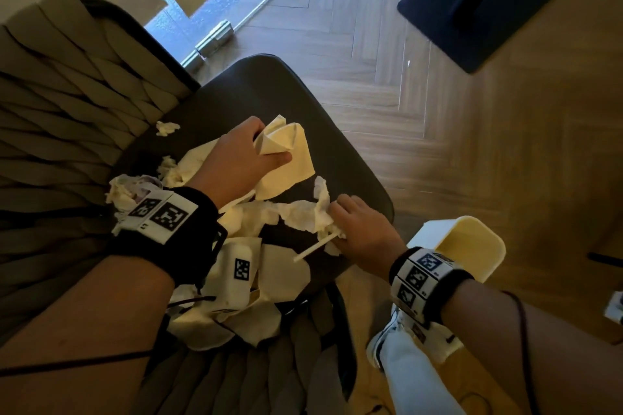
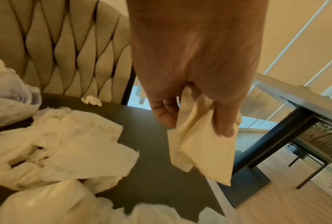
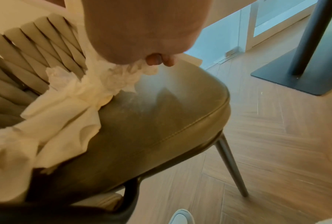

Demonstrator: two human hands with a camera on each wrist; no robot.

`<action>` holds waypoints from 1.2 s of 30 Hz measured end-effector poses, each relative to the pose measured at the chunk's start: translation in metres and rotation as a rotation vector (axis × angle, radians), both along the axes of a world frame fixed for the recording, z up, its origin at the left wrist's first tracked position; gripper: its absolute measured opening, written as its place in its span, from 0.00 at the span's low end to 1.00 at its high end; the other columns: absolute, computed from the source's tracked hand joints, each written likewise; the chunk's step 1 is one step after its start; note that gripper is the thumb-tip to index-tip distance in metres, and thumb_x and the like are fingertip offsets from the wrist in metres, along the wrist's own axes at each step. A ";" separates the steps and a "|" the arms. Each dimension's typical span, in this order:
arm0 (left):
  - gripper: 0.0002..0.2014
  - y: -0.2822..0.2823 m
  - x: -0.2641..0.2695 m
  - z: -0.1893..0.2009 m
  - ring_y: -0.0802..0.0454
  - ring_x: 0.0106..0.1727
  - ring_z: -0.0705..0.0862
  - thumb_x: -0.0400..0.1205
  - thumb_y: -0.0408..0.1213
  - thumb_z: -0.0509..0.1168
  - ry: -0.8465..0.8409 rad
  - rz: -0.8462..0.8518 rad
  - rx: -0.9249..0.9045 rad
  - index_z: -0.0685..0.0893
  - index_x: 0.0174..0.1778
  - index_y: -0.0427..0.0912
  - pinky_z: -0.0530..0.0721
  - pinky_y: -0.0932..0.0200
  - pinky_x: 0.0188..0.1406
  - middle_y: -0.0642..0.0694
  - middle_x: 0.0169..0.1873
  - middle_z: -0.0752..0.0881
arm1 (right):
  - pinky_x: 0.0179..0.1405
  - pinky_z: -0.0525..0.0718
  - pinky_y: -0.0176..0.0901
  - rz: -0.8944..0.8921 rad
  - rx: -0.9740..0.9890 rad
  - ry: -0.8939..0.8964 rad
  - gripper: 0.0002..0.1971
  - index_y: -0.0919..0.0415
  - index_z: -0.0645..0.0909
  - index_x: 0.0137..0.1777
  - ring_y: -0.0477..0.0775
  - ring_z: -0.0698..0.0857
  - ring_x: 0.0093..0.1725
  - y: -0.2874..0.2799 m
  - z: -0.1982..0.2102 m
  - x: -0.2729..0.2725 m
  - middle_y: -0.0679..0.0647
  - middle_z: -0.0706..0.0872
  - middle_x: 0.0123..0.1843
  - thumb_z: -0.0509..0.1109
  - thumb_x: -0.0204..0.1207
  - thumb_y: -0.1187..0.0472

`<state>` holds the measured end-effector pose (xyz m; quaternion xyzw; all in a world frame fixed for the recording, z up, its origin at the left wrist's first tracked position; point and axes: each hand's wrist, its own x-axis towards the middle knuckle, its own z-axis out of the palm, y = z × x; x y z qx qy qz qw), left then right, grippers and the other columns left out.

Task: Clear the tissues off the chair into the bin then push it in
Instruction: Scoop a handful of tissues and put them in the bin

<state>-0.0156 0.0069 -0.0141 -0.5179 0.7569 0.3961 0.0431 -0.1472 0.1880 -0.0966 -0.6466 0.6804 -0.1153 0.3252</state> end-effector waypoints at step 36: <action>0.18 0.341 -0.255 -0.310 0.40 0.62 0.81 0.79 0.41 0.63 -0.428 -0.534 0.283 0.73 0.63 0.39 0.80 0.48 0.53 0.40 0.64 0.79 | 0.64 0.78 0.56 -1.513 0.581 -0.848 0.27 0.55 0.72 0.71 0.62 0.80 0.62 0.252 -0.235 -0.169 0.57 0.82 0.65 0.64 0.74 0.43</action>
